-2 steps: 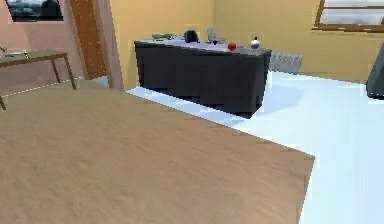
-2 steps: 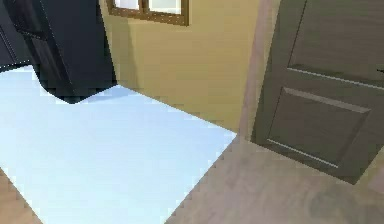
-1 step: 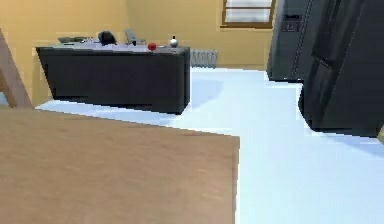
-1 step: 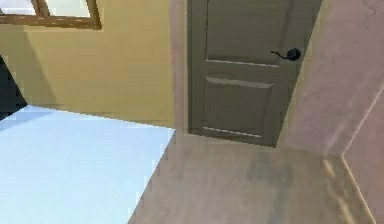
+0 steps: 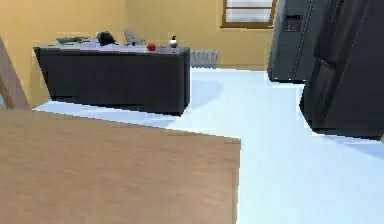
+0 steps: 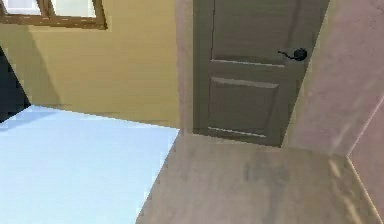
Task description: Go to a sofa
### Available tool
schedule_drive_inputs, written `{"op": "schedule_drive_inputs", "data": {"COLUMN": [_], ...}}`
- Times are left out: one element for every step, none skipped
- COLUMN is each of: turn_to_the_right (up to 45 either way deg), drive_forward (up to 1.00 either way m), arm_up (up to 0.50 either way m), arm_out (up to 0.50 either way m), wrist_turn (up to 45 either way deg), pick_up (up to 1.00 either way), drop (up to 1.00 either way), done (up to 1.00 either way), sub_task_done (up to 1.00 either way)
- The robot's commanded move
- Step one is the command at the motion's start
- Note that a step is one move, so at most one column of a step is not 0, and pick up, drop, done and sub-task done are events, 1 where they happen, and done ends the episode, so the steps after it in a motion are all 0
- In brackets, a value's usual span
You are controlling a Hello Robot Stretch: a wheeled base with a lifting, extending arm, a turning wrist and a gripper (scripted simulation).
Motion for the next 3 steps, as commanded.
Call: {"op": "schedule_drive_inputs", "data": {"turn_to_the_right": [-45.0,-33.0,0.0], "drive_forward": [0.00,0.00,1.00], "arm_up": [0.00,0.00,0.00], "arm_out": [0.00,0.00,0.00], "wrist_turn": [0.0,0.0,0.0], "pick_up": [0.00,0.00,0.00], "drop": [0.00,0.00,0.00], "done": [0.00,0.00,0.00], "sub_task_done": [0.00,0.00,0.00]}}
